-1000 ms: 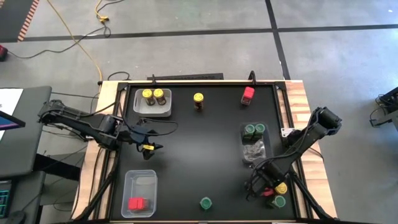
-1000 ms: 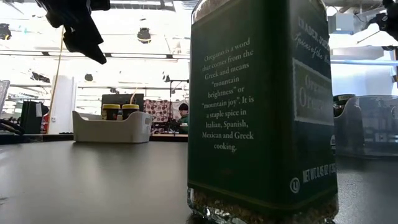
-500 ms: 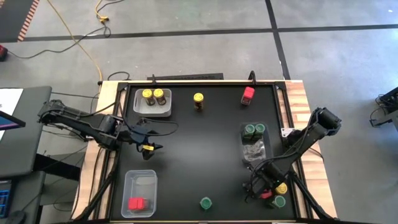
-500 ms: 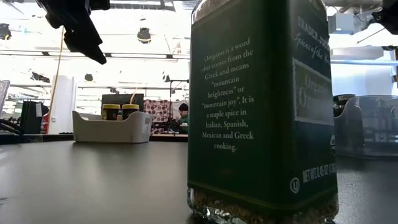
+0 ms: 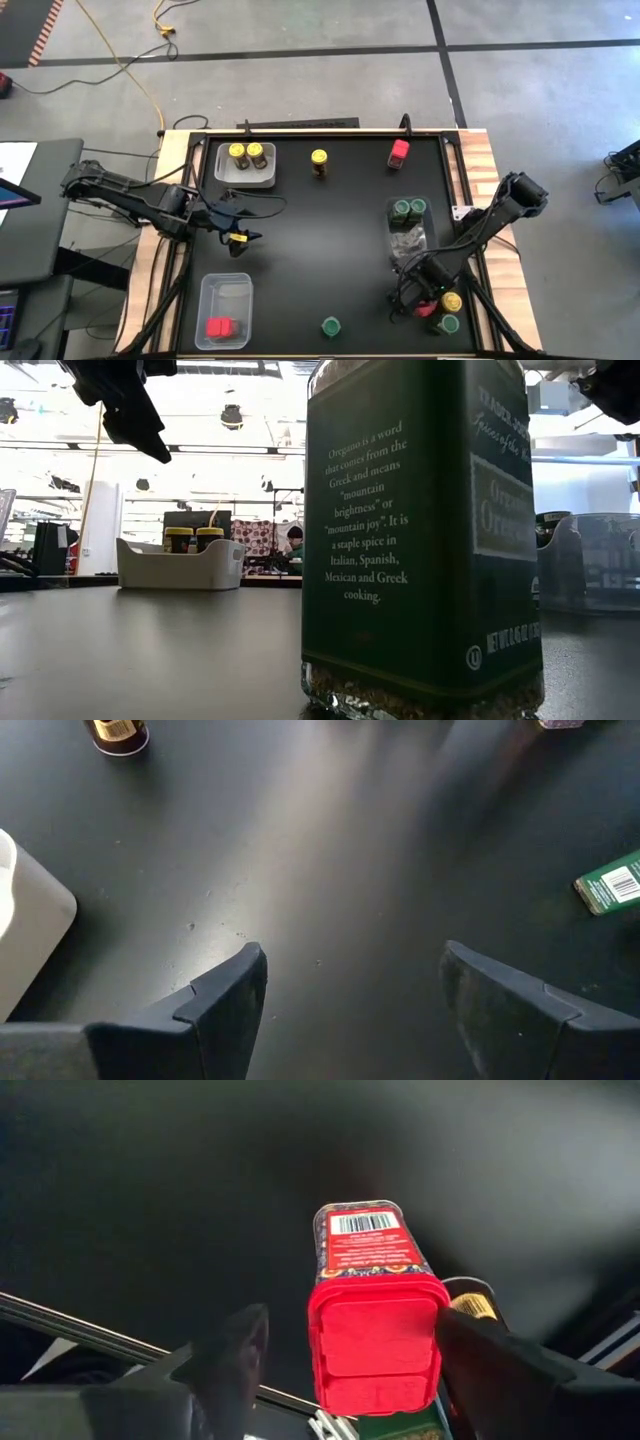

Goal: Sort spices by type
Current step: Put the bottom red seasoning can into the transparent bin

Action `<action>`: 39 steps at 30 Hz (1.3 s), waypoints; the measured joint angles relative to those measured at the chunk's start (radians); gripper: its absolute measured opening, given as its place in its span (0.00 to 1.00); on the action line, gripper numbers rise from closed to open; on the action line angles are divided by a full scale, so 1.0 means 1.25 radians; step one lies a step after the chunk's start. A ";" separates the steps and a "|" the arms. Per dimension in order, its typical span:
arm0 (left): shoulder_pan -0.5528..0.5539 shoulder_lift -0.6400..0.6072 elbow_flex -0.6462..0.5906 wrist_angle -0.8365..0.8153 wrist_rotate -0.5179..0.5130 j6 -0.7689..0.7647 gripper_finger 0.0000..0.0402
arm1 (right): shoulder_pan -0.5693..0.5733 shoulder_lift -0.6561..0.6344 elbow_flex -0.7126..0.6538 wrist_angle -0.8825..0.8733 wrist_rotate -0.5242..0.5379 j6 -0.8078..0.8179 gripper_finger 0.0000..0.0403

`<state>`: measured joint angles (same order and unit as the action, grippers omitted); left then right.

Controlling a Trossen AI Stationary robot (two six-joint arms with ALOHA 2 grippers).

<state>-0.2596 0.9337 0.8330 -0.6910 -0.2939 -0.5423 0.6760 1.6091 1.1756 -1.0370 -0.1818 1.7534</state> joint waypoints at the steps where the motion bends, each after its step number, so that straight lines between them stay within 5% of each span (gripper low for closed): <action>1: 0.000 0.000 0.000 0.000 0.000 0.000 0.71 | -0.003 -0.001 0.000 0.000 0.000 -0.005 0.80; 10: 0.000 0.000 0.000 0.000 0.000 0.000 0.71 | -0.009 -0.017 0.001 -0.001 0.000 -0.021 0.98; 39: 0.000 0.000 0.000 0.001 0.000 -0.031 0.71 | 0.050 -0.027 -0.065 0.046 0.019 0.015 0.92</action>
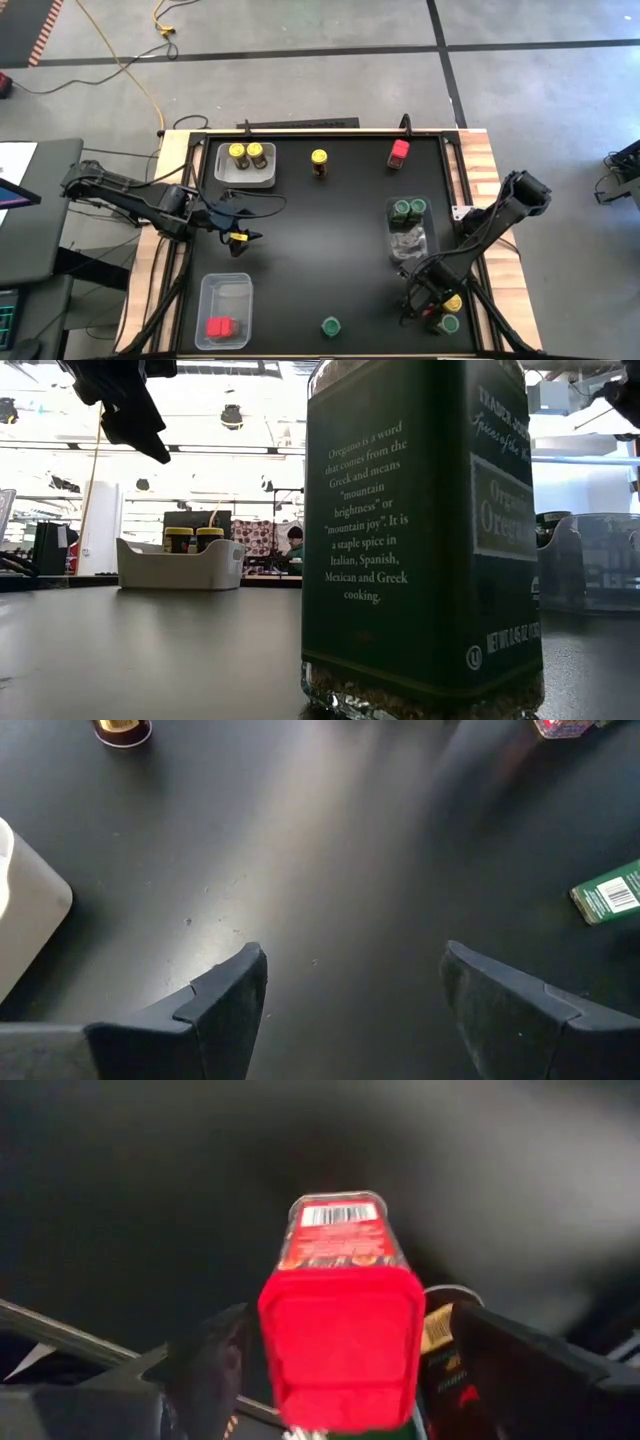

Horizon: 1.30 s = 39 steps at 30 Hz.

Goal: Sort spices by type
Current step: Put the bottom red seasoning can into the transparent bin

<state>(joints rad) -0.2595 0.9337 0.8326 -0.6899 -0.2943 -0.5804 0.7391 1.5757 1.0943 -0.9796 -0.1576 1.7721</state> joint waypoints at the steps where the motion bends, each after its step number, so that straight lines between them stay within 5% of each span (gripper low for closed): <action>1: 0.000 0.000 0.000 0.000 0.000 0.000 0.71 | 0.000 0.000 -0.009 0.013 0.001 0.000 0.92; 9: 0.000 0.000 0.000 0.000 -0.005 0.000 0.71 | 0.000 0.001 -0.049 0.083 0.000 0.012 0.87; 18: 0.000 0.000 0.000 0.000 -0.005 0.016 0.71 | -0.002 0.001 -0.049 0.085 -0.015 0.009 0.59; 24: 0.000 0.000 0.000 0.001 -0.005 0.030 0.71 | -0.008 -0.011 -0.039 0.083 -0.020 0.006 0.59; 39: 0.000 -0.043 0.017 -0.030 0.024 0.038 0.71 | -0.160 -0.016 0.317 -0.302 0.145 -0.284 0.59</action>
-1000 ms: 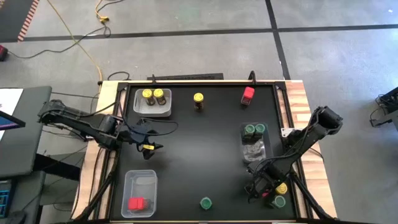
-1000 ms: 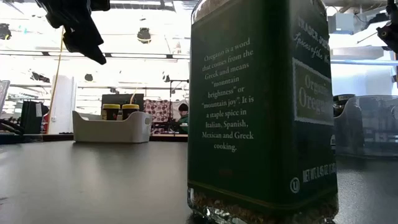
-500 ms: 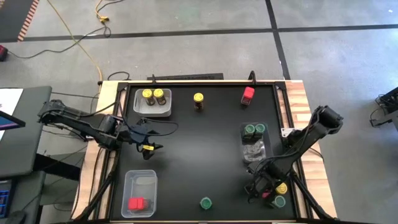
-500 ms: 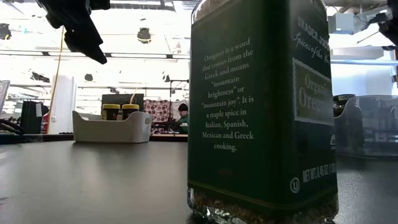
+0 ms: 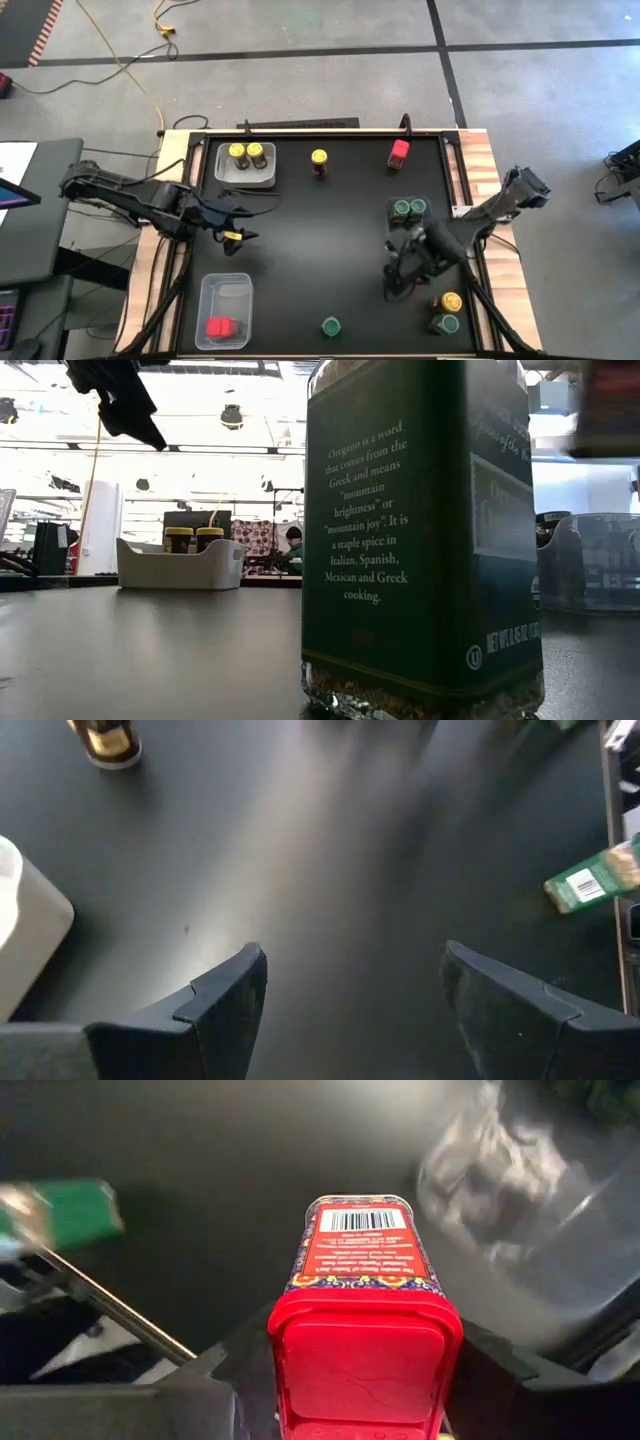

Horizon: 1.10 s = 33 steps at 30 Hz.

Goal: Sort spices by type
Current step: Put the bottom red seasoning can into the transparent bin

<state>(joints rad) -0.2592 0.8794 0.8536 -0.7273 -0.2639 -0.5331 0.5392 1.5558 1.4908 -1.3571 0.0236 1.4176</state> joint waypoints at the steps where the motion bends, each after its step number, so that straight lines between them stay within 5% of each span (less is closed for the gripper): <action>1: 0.000 -0.010 0.000 -0.001 -0.001 0.008 0.71 | -0.018 0.000 0.026 -0.016 0.014 -0.026 0.59; 7: 0.001 -0.078 0.000 -0.002 -0.002 0.028 0.71 | -0.138 0.001 0.134 0.006 0.085 -0.213 0.59; 13: 0.001 -0.127 0.002 -0.021 -0.002 0.028 0.71 | -0.252 0.003 0.161 0.182 0.091 -0.377 0.59; 25: 0.001 -0.144 0.002 -0.040 0.013 0.021 0.71 | -0.358 0.027 0.183 0.407 0.083 -0.555 0.59; 33: 0.016 -0.143 0.002 0.014 -0.019 -0.028 0.71 | -0.414 0.227 0.468 0.261 -0.044 -0.812 0.59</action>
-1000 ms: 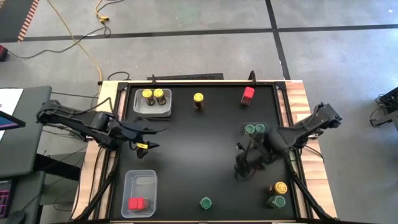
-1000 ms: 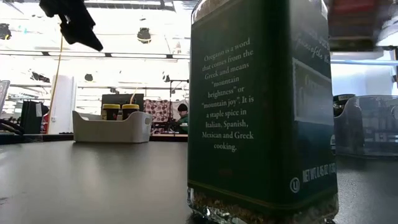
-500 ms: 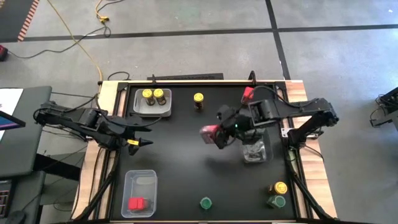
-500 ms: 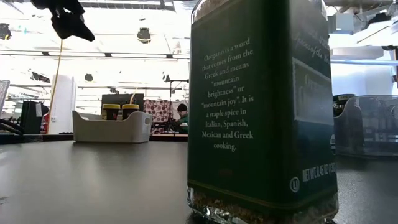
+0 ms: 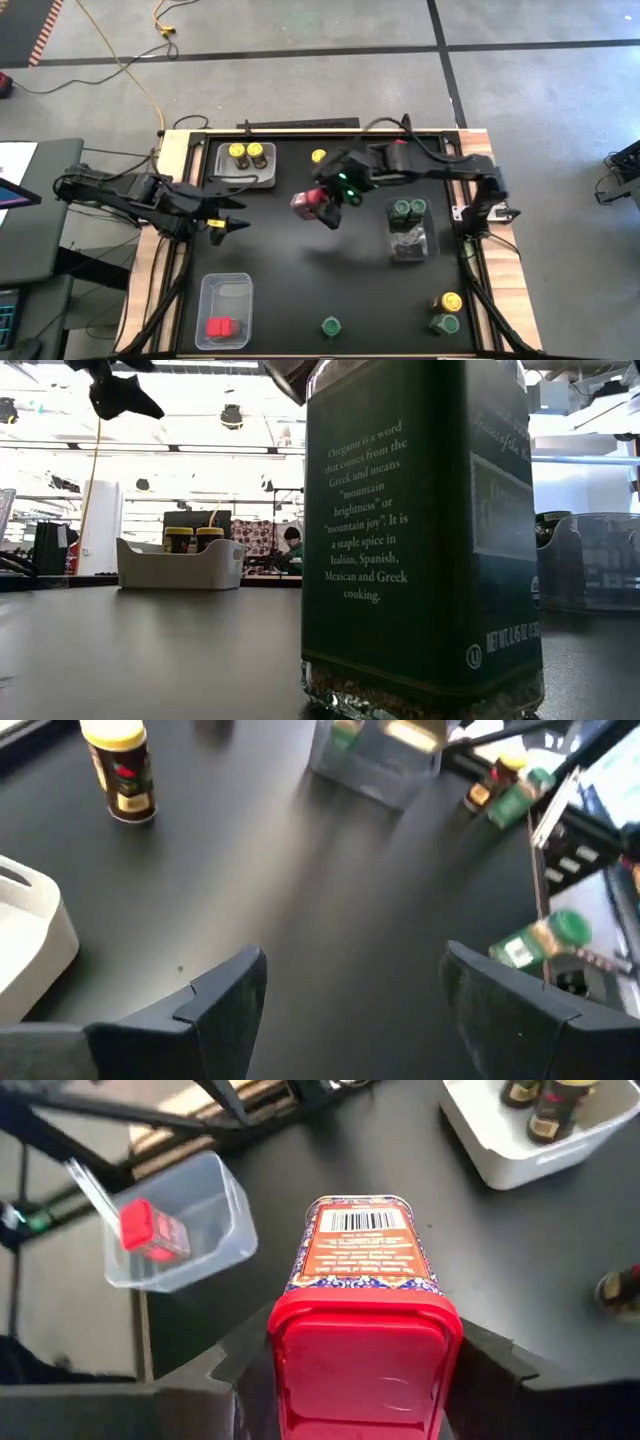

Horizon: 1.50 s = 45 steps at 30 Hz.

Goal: Sort spices by type
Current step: Put the bottom red seasoning can into the transparent bin

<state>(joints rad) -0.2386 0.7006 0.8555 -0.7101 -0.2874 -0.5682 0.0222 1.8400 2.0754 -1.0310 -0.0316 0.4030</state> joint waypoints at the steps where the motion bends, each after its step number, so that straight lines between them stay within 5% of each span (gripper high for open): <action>1: 0.003 0.003 0.000 0.010 0.000 -0.004 0.71 | -0.009 0.030 0.046 -0.032 -0.014 -0.030 0.59; 5: 0.009 0.022 0.000 0.027 -0.005 -0.019 0.71 | -0.038 0.135 0.227 -0.154 -0.077 -0.135 0.59; 9: 0.009 0.067 0.000 0.031 -0.011 -0.041 0.71 | -0.057 0.136 0.179 -0.140 -0.142 -0.193 0.59; 21: 0.010 0.231 0.000 0.177 -0.012 -0.069 0.71 | -0.047 0.157 0.180 -0.211 -0.144 -0.349 0.59; 34: 0.031 0.339 0.000 0.414 -0.012 -0.065 0.71 | -0.029 0.157 0.180 -0.250 -0.144 -0.374 0.59; 45: 0.039 0.367 0.050 0.436 -0.037 0.012 0.71 | -0.028 0.157 0.180 -0.270 -0.144 -0.371 0.59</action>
<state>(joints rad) -0.1902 1.1594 0.9185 -0.1654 -0.3331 -0.5538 -0.0132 2.0365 2.3005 -1.3681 -0.2111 -0.0608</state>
